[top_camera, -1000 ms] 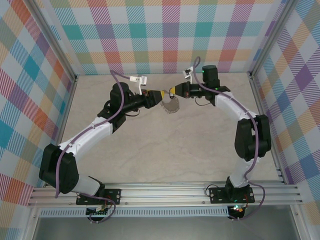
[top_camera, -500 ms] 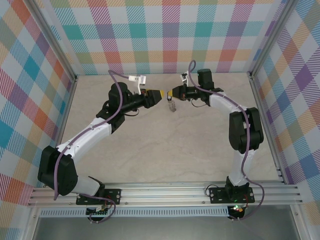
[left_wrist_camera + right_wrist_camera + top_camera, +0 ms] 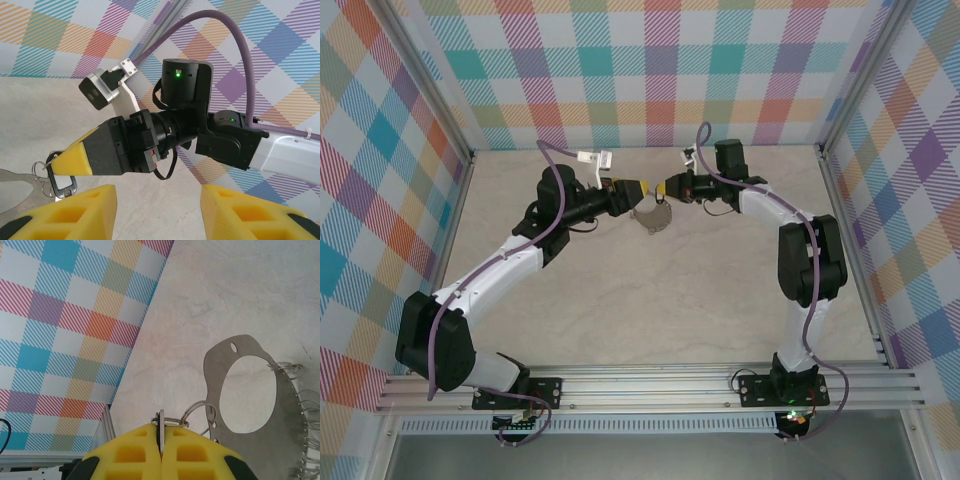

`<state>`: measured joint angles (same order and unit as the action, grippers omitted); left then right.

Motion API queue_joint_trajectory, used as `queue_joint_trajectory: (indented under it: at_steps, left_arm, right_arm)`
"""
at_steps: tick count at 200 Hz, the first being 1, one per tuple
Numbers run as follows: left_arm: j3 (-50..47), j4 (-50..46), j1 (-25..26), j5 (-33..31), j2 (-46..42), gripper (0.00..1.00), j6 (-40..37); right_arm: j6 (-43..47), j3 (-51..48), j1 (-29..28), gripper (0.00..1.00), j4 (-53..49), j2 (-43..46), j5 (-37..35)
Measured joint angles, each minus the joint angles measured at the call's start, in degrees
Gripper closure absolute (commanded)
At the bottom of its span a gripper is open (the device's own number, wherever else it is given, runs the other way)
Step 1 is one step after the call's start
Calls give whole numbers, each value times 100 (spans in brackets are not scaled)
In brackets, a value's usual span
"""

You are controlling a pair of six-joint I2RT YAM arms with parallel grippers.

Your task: Put the keys on the keyring

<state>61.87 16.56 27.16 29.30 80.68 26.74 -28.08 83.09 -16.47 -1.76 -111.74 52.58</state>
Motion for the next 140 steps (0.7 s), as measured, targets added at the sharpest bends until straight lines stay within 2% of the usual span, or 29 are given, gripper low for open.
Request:
queue_joint_trajectory:
  at_steps: [75,140]
  left_arm:
    - [-35,4,0,2,-2,52,2]
    - [-35,4,0,13,-2,52,2]
  right_arm:
    - [44,-118,-2,100,-4,20,-7]
    - [144,452,208,100,-321,9,-48]
